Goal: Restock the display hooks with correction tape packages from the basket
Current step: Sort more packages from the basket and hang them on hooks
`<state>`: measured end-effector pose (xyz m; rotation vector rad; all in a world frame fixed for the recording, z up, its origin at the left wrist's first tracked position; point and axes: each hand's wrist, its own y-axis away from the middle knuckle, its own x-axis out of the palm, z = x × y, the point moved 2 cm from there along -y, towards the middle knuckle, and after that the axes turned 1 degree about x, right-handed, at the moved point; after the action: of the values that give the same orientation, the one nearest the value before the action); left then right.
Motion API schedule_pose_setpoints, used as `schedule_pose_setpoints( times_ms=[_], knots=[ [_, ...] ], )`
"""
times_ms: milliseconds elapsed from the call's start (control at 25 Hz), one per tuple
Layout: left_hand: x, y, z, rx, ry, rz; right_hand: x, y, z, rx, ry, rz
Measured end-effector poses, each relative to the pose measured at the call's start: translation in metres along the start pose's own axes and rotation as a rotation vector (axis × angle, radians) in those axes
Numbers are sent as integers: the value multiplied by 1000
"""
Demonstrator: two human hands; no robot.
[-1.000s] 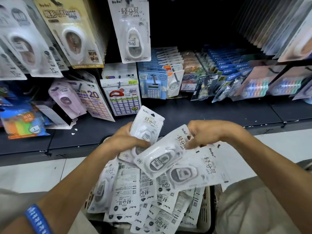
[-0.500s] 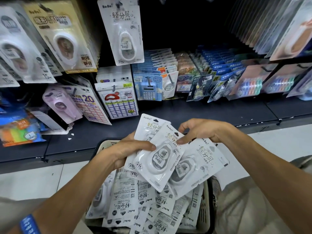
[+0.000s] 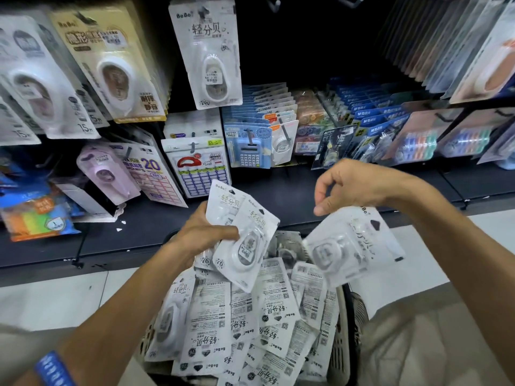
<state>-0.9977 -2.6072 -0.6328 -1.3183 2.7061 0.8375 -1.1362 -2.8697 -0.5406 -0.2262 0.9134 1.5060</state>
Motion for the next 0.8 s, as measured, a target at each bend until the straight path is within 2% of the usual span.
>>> schedule_pose_setpoints(
  times_ms=[80, 160, 320, 440, 680, 760, 800],
  knots=[
    [9, 4, -3, 6, 48, 97, 10, 6, 16, -83, -283, 181],
    [19, 11, -9, -21, 122, 224, 23, 1, 23, -135, -408, 233],
    [30, 26, -16, -134, 231, 462, 35, -16, 22, -210, -294, 16],
    [35, 34, -16, -206, 252, 536, 35, -20, 22, -234, -215, -123],
    [47, 38, -12, -236, 337, 510, 39, -35, 44, -199, 62, -421],
    [46, 39, -10, -224, 368, 486, 30, -38, 54, -114, 0, -599],
    [44, 40, -10, -236, 395, 457, 20, -38, 53, -42, -126, -715]
  ],
)
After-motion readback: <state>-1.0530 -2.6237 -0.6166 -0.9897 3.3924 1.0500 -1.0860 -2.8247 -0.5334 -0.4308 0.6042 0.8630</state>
